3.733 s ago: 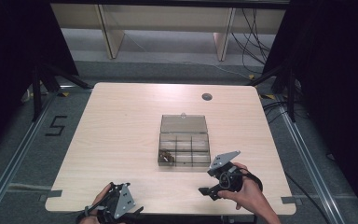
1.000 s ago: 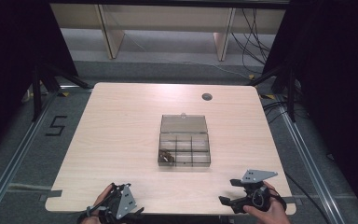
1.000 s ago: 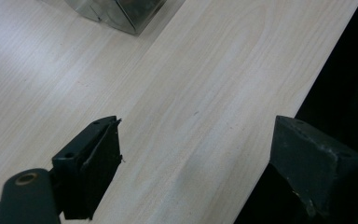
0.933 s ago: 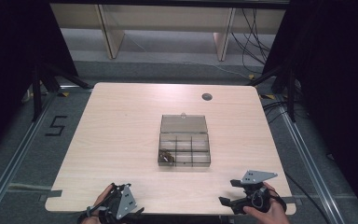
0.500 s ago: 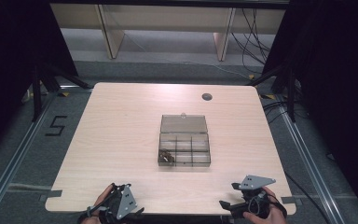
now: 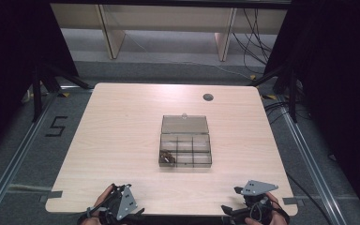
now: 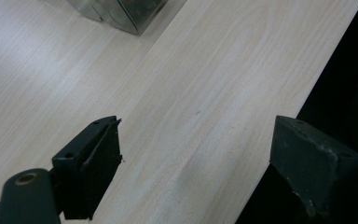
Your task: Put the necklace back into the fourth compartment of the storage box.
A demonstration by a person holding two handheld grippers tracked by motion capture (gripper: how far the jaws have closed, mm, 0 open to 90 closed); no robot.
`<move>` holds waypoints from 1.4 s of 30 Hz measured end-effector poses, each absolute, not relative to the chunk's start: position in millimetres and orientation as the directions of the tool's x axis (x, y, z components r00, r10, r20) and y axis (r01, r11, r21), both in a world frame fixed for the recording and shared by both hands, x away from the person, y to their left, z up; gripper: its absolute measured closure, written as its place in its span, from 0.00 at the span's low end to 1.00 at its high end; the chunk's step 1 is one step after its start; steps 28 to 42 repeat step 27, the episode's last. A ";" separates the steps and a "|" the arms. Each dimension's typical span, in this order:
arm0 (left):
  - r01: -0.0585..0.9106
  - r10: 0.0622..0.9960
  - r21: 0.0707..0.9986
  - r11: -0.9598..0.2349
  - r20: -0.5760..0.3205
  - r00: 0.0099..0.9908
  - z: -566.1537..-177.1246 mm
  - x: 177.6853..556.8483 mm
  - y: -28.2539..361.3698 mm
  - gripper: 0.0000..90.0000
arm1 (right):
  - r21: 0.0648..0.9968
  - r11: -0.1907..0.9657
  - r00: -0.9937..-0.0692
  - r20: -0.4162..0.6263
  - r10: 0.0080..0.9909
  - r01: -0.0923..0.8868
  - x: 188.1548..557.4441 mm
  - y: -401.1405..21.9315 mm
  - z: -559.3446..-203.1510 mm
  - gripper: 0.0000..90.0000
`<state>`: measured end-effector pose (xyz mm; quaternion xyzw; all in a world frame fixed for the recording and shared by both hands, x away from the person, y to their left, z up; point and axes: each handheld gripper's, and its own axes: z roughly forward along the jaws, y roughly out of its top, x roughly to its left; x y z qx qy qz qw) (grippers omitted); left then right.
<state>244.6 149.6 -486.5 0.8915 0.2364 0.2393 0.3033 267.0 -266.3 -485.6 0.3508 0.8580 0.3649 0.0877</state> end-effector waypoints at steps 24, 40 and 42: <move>0.275 0.564 0.654 -0.704 0.281 0.776 -488.3 244.1 147.0 0.17 | 0.692 0.483 -0.735 0.102 0.671 0.537 262.9 -266.0 -489.2 0.21; 0.282 0.566 0.650 -0.705 0.278 0.776 -489.4 244.4 146.4 0.17 | 0.692 0.478 -0.733 0.110 0.671 0.541 264.3 -264.7 -488.9 0.21; 0.282 0.566 0.650 -0.705 0.278 0.776 -489.4 244.4 146.4 0.17 | 0.692 0.478 -0.733 0.110 0.671 0.541 264.3 -264.7 -488.9 0.21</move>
